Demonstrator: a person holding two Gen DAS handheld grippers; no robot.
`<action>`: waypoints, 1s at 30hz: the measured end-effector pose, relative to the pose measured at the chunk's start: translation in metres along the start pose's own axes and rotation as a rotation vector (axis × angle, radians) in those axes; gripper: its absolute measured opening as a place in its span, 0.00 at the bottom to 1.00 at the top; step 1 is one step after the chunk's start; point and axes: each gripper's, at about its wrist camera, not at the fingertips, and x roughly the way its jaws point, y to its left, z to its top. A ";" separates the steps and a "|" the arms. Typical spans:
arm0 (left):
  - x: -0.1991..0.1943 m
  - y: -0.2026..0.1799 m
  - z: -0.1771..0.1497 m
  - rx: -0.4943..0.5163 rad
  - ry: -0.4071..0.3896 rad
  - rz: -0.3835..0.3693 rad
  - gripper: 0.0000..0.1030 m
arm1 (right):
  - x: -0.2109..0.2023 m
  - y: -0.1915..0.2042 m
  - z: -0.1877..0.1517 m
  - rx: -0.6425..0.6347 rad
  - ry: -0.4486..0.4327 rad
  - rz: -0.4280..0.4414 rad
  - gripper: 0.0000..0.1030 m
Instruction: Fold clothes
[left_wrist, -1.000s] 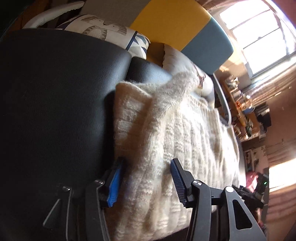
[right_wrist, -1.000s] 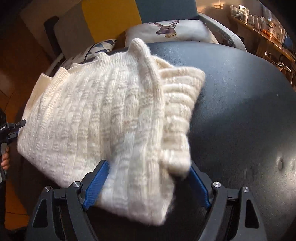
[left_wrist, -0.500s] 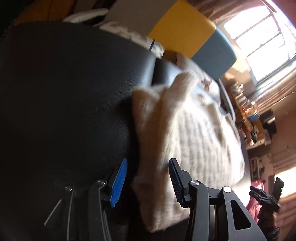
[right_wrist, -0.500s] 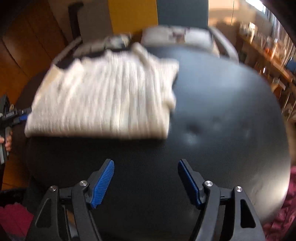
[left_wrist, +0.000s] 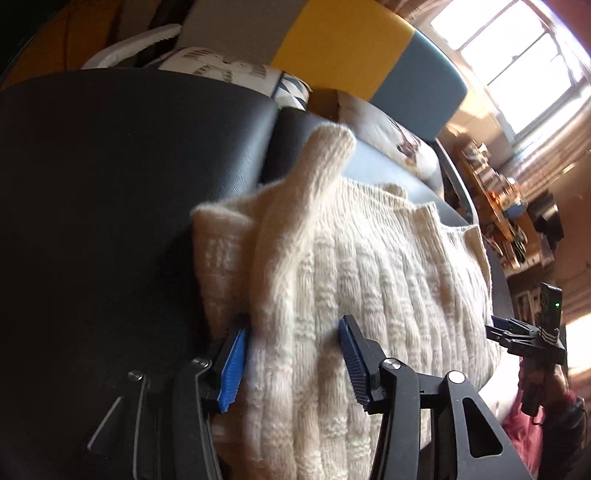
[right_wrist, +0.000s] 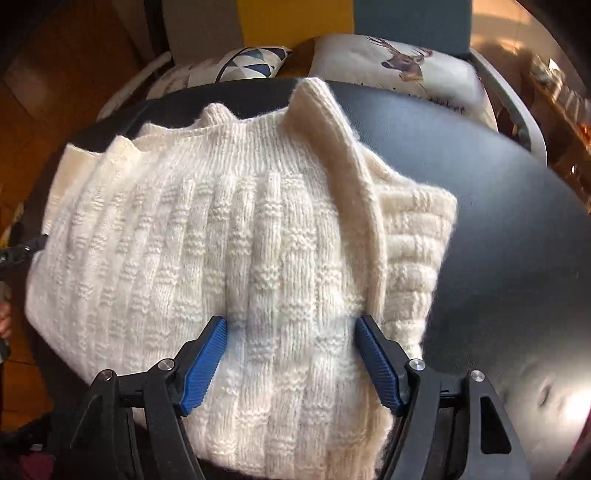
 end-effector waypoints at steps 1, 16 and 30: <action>-0.001 0.000 -0.005 0.020 0.010 -0.012 0.47 | -0.005 0.000 -0.017 -0.009 0.008 0.010 0.71; -0.030 -0.116 0.012 0.494 -0.087 -0.101 0.51 | -0.080 0.052 -0.030 -0.099 -0.135 0.083 0.72; 0.072 -0.136 0.011 0.525 0.138 0.000 0.14 | 0.000 0.034 -0.011 -0.058 -0.043 -0.006 0.68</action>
